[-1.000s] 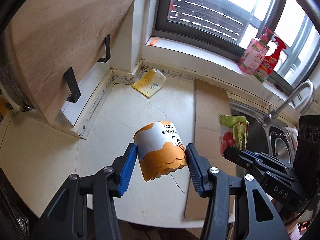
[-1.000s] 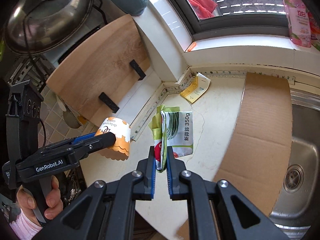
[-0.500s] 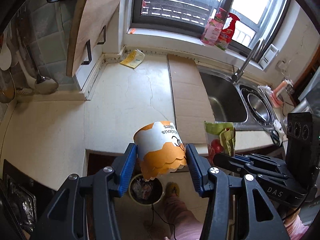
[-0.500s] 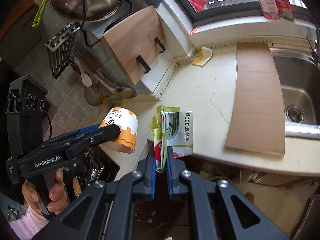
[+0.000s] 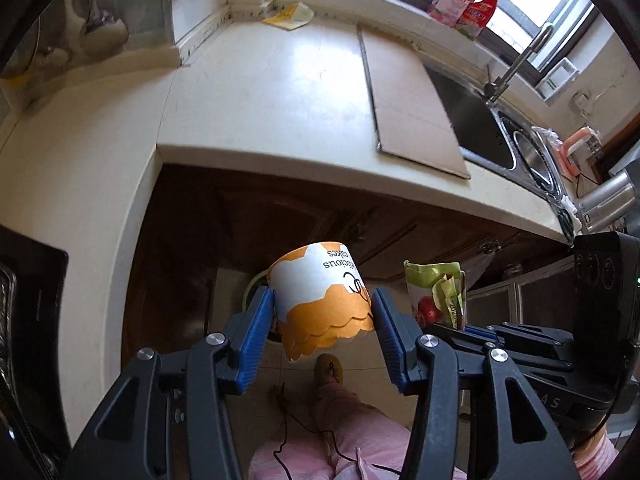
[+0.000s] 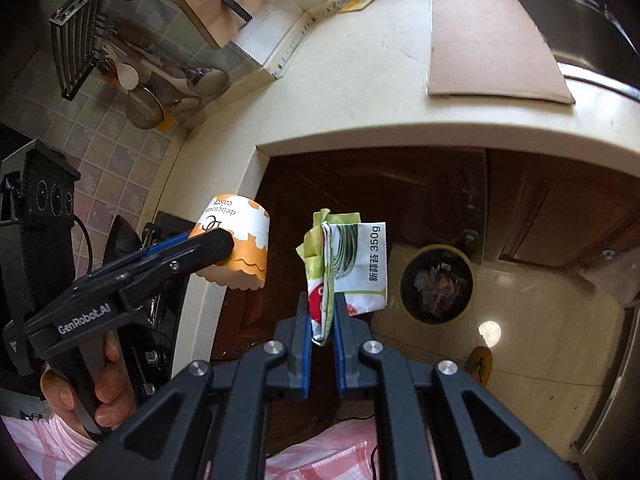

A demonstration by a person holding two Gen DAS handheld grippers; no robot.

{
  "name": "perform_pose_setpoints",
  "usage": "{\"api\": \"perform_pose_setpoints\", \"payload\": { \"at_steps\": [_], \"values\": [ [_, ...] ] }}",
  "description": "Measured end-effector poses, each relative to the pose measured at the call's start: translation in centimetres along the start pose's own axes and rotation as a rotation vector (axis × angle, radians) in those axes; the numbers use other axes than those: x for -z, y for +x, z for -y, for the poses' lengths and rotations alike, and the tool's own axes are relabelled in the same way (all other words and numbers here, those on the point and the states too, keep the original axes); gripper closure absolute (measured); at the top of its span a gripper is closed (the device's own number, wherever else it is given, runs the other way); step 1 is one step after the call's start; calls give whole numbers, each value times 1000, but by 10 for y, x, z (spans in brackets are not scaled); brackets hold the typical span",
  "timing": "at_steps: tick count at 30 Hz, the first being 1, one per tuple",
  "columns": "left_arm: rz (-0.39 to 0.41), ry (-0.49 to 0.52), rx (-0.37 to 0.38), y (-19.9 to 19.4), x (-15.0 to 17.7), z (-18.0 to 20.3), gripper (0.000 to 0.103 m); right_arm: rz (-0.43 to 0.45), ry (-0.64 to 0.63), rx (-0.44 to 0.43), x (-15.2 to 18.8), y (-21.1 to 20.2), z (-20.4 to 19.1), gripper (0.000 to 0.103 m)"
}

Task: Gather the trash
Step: 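Carry cup and packet down over the bin and open both tools, then raise both tools back toward the yellow atom carton on the counter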

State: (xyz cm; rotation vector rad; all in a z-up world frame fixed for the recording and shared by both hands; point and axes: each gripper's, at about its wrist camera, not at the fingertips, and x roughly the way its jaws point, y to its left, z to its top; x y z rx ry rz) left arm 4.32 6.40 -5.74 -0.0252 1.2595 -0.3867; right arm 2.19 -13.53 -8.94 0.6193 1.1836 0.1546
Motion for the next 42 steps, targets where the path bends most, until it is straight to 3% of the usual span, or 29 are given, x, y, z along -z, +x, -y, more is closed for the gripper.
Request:
{"api": "perform_pose_setpoints", "payload": {
  "at_steps": [6,14,20,24,25,27,28,34,42],
  "values": [
    [-53,-11,-55,86,33,-19,54,-83,84,-35,17,67,47,94],
    [-167,-58,-20,251,80,-57,54,-196,183,-21,36,196,139,93],
    [-199,-58,-49,367,104,-84,51,-257,201,21,50,298,213,91],
    [-233,-32,-77,431,117,-97,46,-275,206,76,56,357,258,90],
    [-246,-31,-71,444,120,-100,34,-279,204,93,57,367,267,88],
    [-259,-34,-101,464,123,-108,20,-284,203,131,60,385,283,76],
    [-259,-35,-120,471,125,-111,20,-281,210,146,61,392,289,71],
    [-257,-73,-143,480,129,-125,20,-262,218,135,64,396,301,70],
    [-201,-70,-176,438,120,-114,20,-257,165,137,63,370,272,70]
  ]
}}
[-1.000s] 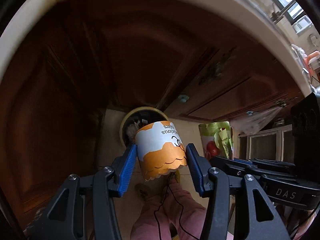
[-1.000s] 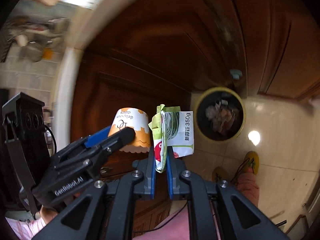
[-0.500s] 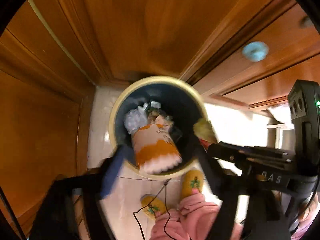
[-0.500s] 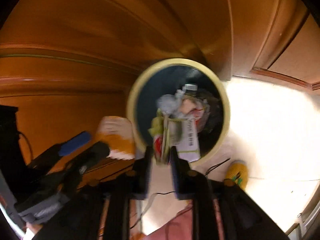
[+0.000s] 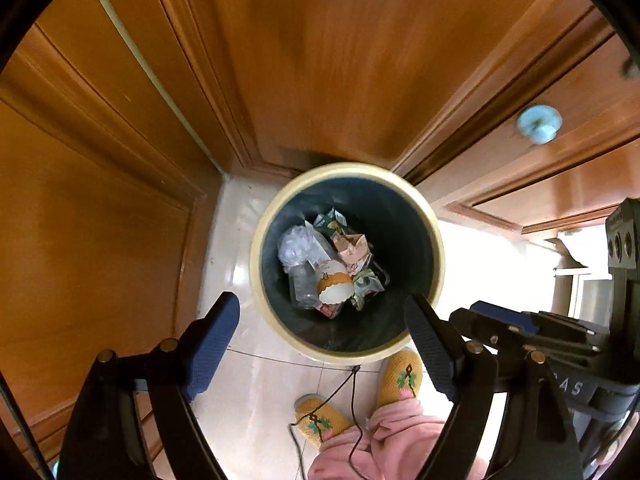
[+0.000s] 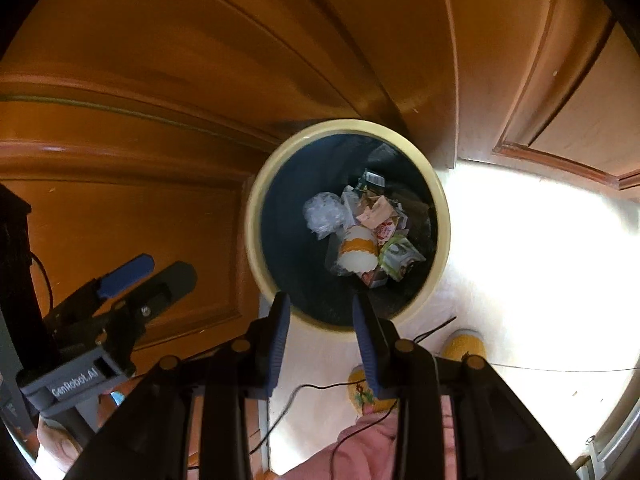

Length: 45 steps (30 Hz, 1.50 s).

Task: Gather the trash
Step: 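Raise both tools back toward the yellow atom carton on the counter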

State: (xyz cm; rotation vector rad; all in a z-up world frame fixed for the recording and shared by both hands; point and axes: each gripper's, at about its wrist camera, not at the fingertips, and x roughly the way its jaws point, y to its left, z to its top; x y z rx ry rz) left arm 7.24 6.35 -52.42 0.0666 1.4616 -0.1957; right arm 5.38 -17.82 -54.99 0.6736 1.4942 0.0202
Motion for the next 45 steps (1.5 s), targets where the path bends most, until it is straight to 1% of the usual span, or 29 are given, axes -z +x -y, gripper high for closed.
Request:
{"api": "perform_pose_setpoints", "payload": {
  "at_steps": [2,6,9,16,19,22,25,32,34,35,38,41,45],
  "values": [
    [16,-5,-5,-25,-1,2,20,4,-12,-3,5,-18,-10,70],
    [42,-15,-1,-86,-4,7,20,19,-54,-4,15,-70,-41,70],
    [84,-6,-2,-143,-8,13,20,48,-93,-1,23,-121,-69,70],
    [227,45,-2,-292,-21,30,20,158,-189,25,38,-248,-137,70],
    [301,73,-8,-351,-23,37,20,210,-212,14,44,-298,-159,70],
    [375,90,-1,-405,-26,43,20,267,-239,13,50,-343,-181,70],
    [454,111,-5,-453,-25,47,20,327,-263,15,58,-378,-200,70],
    [620,129,7,-541,-32,53,19,461,-279,21,72,-452,-237,70],
    [673,140,-3,-563,-35,54,18,508,-292,43,74,-472,-247,70],
    [694,143,-11,-566,-35,53,17,526,-299,55,76,-480,-252,70],
    [760,152,-34,-592,-44,55,14,581,-311,99,72,-503,-263,70],
    [795,152,-49,-611,-55,56,11,627,-306,133,63,-524,-271,70],
    [822,150,-63,-626,-76,58,8,673,-291,148,43,-549,-270,70]
  ]
}}
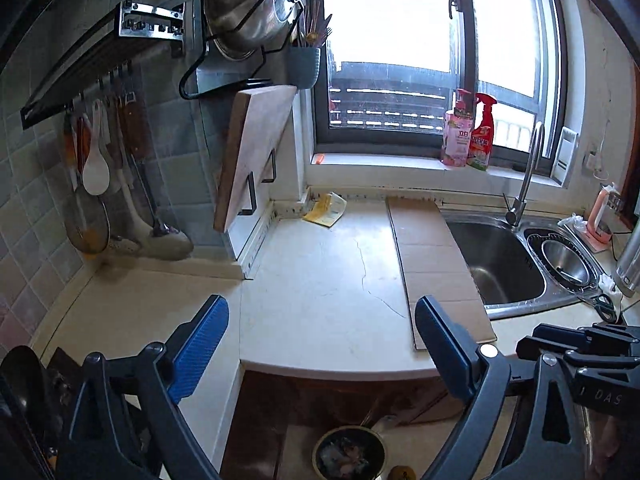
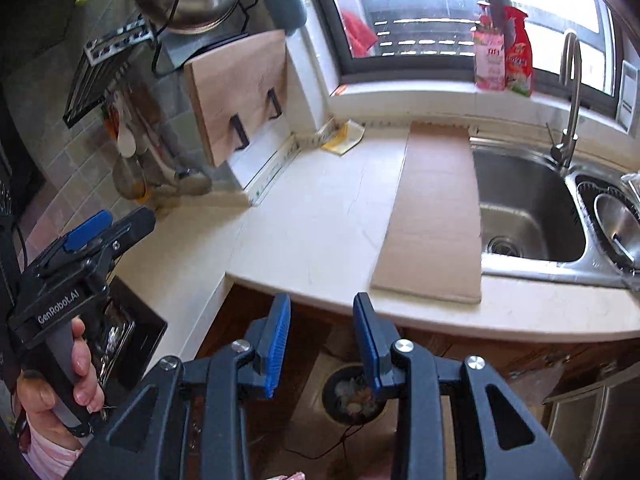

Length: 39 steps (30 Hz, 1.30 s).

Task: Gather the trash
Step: 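Raise both tools back toward the yellow atom carton on the counter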

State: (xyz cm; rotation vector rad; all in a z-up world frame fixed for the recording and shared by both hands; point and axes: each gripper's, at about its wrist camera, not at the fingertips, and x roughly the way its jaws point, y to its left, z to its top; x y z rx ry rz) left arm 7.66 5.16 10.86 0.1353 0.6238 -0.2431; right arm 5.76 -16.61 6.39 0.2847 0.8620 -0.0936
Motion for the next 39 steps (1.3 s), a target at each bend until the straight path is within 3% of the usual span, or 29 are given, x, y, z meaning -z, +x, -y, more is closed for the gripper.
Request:
{"api": "perform_pose_setpoints", "payload": {
  "at_steps": [3,9,14,19,27,32,39],
  "values": [
    [30,7,-32,10,-17,0,1,22,7,11,-24,4,10,66],
    [44,17,-103,52,-53,7,1,56,-24,5,-84,21,34,62],
    [23,2,-192,112,-92,12,1,48,-50,-38,-146,60,66,59],
    [-26,-13,-251,183,-130,23,1,-14,-53,-94,-212,117,99,59],
    [-57,30,-415,292,-173,44,1,-98,-86,-169,-298,220,137,59],
    [-86,32,-471,343,-183,42,3,-151,-91,-204,-327,292,147,59],
    [-165,8,-493,401,-178,29,9,-195,-59,-262,-346,383,151,59]
  ]
}}
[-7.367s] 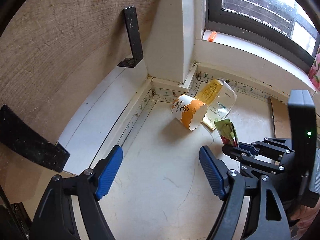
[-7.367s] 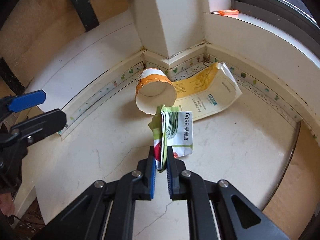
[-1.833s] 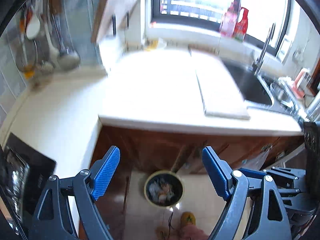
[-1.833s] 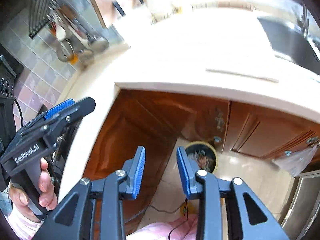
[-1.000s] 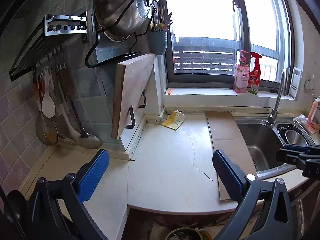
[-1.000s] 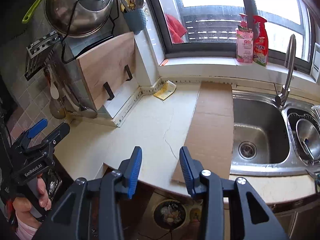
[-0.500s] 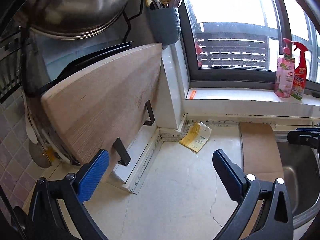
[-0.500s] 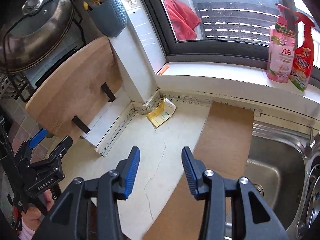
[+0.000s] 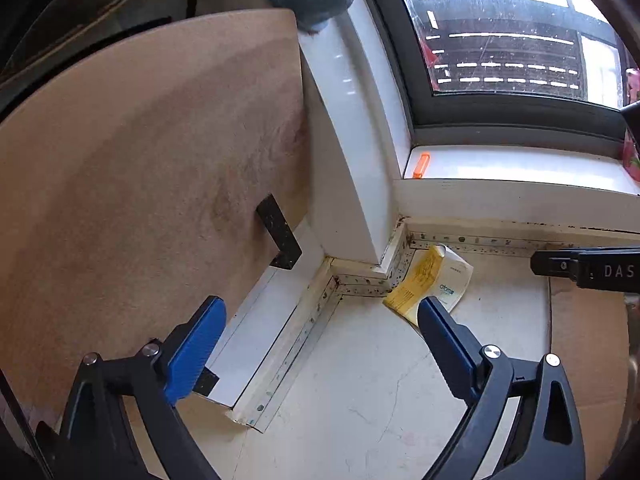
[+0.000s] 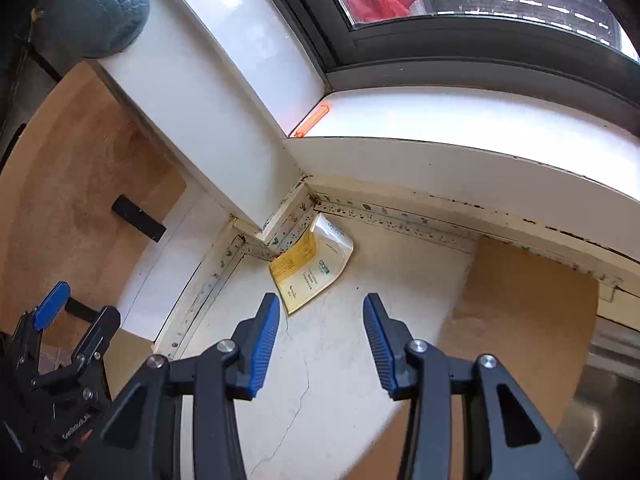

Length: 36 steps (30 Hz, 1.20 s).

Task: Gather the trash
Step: 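Raise both tools back toward the yellow atom carton on the counter, then grasp the yellow-and-white atom carton with the right tool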

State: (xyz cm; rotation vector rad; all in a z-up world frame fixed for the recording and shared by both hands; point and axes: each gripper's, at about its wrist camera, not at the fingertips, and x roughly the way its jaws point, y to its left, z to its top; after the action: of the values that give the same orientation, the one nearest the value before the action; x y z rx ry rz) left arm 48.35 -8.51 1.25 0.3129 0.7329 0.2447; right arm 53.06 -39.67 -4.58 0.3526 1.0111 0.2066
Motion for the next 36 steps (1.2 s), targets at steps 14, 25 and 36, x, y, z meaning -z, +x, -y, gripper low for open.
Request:
{"api": "perform_pose_setpoints", "payload": {
  "at_steps": [14,25,36],
  "values": [
    [-187,-103,95,88,2,21,29,-59,55,-35,-17,124,25,59],
    [-201,-107,95,107,6,24,29,-58,49,-58,-19,152,21,81],
    [-184,-112,104,91,7,22,29,-12,52,-54,-10,119,15,85]
  ]
}}
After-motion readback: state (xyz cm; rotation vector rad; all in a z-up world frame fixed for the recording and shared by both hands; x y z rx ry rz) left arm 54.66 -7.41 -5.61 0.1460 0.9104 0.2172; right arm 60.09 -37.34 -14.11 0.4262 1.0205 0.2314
